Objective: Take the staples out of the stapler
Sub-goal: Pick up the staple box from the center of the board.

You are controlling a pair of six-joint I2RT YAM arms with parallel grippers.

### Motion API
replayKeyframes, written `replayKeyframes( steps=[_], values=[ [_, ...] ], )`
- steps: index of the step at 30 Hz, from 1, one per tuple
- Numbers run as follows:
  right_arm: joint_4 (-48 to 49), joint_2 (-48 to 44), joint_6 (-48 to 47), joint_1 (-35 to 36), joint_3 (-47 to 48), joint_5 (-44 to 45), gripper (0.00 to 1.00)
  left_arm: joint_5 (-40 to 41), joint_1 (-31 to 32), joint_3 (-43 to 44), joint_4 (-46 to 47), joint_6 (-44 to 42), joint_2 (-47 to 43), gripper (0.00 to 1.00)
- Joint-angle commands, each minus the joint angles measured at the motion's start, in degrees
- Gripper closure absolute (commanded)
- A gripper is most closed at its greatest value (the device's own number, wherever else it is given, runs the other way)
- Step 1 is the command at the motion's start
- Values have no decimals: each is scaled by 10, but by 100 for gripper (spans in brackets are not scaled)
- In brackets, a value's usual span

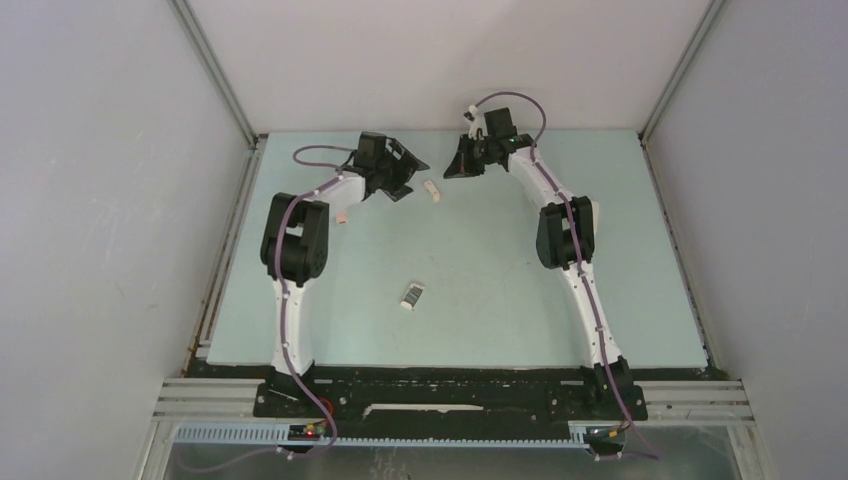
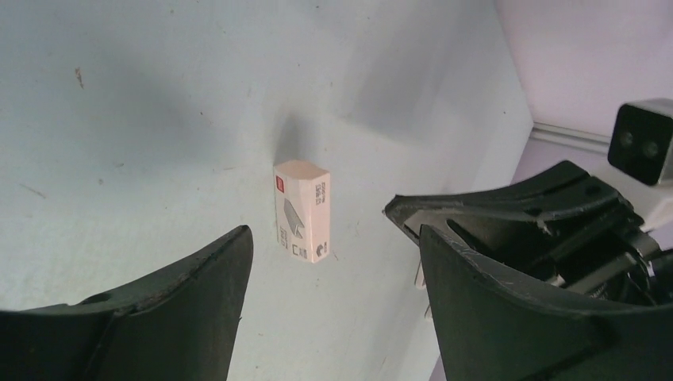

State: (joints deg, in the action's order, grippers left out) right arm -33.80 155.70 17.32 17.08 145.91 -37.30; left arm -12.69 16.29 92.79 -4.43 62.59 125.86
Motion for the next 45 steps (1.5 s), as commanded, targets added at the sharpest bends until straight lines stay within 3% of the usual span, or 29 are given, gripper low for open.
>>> replayKeyframes(
  steps=[1,6,22,29,33,38,45],
  values=[
    [-24,1,19,4,25,1,100,-8,6,74,-59,26,29,18],
    [-29,4,25,5,24,-10,100,-2,16,112,-104,39,56,20],
    [-13,-23,35,-4,-3,-38,100,-3,32,244,-251,16,127,46],
    [-7,-40,38,-6,-19,-46,100,-4,35,238,-257,11,123,70],
    [-5,-49,36,-7,-33,-49,100,-4,35,235,-256,6,116,78],
    [-10,-62,30,-8,-45,-55,100,-1,35,215,-251,-9,93,80],
    [-8,-115,0,-4,-99,-60,100,19,36,103,-216,-62,-24,80]
  ],
)
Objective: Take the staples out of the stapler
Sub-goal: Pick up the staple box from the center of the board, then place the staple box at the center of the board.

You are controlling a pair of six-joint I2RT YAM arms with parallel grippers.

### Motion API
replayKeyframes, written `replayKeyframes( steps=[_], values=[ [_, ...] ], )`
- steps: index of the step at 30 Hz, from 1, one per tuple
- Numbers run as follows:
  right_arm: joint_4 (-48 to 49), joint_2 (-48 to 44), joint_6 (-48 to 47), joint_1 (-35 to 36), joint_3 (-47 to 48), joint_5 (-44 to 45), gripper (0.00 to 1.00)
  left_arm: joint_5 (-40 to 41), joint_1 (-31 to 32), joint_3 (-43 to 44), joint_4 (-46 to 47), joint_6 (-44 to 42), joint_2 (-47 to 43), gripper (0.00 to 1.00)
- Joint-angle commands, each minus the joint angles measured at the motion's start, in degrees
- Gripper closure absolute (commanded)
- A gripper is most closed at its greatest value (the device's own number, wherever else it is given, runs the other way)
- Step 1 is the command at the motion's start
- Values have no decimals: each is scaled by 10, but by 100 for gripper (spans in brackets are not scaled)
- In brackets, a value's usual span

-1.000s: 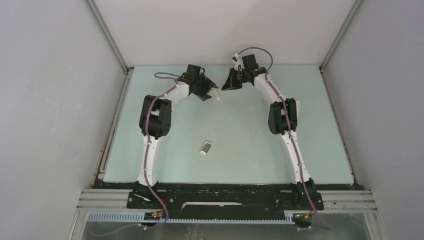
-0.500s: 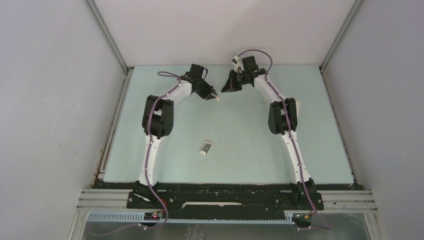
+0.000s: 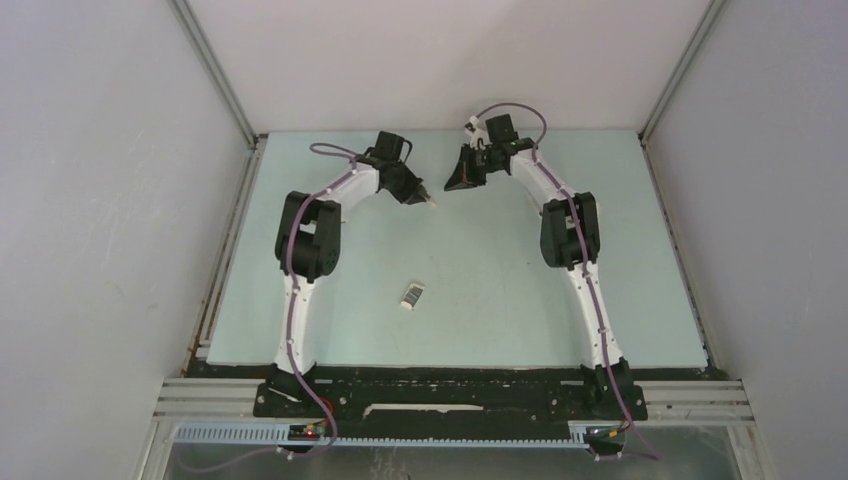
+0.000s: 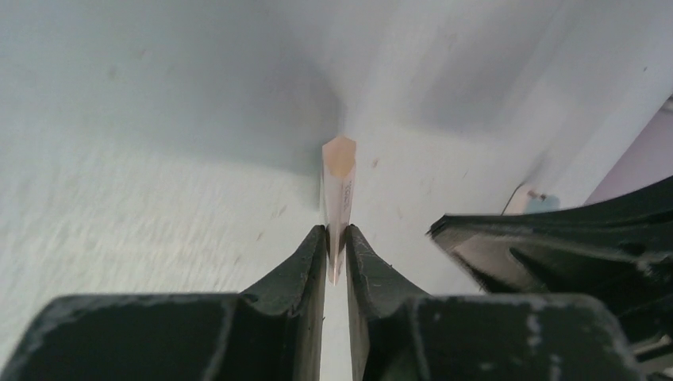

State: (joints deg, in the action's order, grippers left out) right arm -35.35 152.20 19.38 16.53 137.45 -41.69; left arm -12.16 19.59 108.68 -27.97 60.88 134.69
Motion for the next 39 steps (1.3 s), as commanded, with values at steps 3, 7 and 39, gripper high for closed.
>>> replayKeyframes(
  steps=[3,7,39],
  values=[
    [-3,-99,-32,7,-31,-21,100,25,3,-133,46,-61,-179,80],
    [-21,-127,-54,15,-58,-28,100,41,3,-232,59,-94,-265,80],
    [-49,-622,-208,-136,-625,-106,100,429,410,-330,30,-553,-298,75]
  ],
)
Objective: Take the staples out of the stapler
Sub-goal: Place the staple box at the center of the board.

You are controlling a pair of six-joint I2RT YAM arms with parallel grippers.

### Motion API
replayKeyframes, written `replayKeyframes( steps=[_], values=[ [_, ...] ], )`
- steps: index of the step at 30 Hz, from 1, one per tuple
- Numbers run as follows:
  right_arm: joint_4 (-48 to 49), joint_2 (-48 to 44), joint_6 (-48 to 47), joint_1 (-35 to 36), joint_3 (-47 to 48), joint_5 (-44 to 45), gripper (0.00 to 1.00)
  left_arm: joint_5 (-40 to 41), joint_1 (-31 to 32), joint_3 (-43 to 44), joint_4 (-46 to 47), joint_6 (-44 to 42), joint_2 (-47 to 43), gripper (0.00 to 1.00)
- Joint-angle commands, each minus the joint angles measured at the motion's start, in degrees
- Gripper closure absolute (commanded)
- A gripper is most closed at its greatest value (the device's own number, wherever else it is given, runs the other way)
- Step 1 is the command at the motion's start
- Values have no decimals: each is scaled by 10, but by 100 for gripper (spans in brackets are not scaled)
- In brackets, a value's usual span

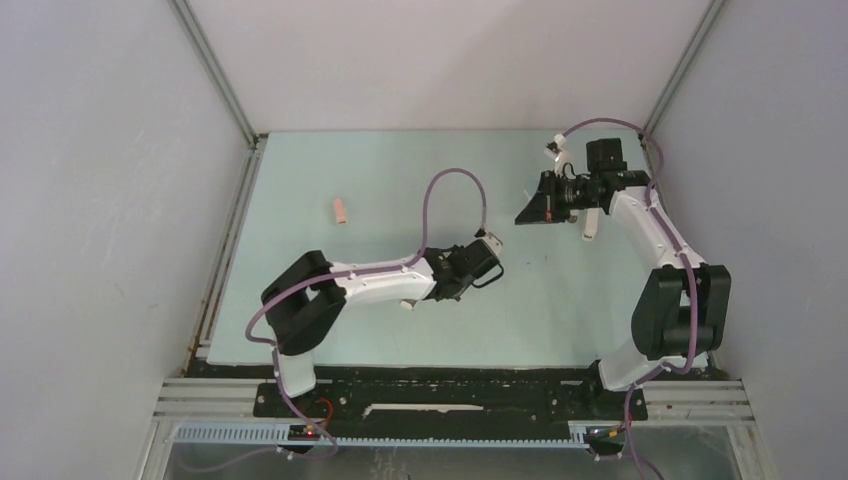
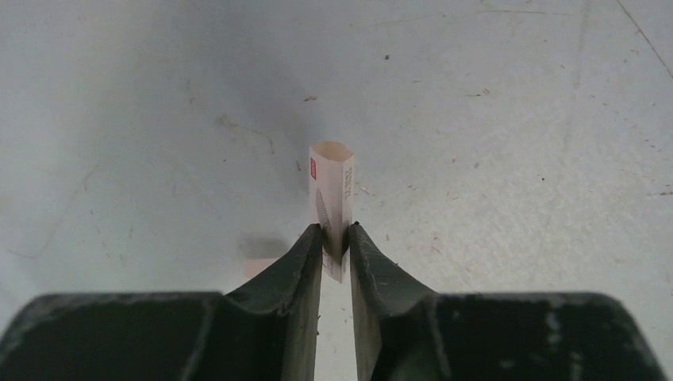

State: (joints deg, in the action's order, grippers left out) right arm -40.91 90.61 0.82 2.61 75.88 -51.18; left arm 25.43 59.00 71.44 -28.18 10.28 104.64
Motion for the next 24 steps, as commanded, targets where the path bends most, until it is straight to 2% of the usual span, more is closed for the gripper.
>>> replayKeyframes(
  steps=[1,2,5,9,17,21,22,23,24],
  values=[
    [8,-3,-23,4,-9,-10,100,48,19,41,38,-51,3,73],
    [7,-1,-25,5,-9,-9,100,38,21,38,44,-56,2,71],
    [5,0,-37,13,-10,0,100,15,23,22,57,-60,-11,51],
    [1,-5,-66,42,-10,24,100,7,23,-29,98,-47,-75,30],
    [1,-24,-137,90,-10,40,98,8,19,-221,245,-18,-306,9],
    [-8,-54,-229,121,-9,6,94,15,5,-336,309,12,-436,0],
    [-16,-63,-273,137,-9,1,93,5,-4,-369,328,24,-469,0],
    [-25,-71,-326,155,-12,0,87,-15,-19,-402,347,38,-498,0],
    [-32,-78,-395,176,-20,-3,67,-33,-38,-433,365,55,-528,0]
  ],
)
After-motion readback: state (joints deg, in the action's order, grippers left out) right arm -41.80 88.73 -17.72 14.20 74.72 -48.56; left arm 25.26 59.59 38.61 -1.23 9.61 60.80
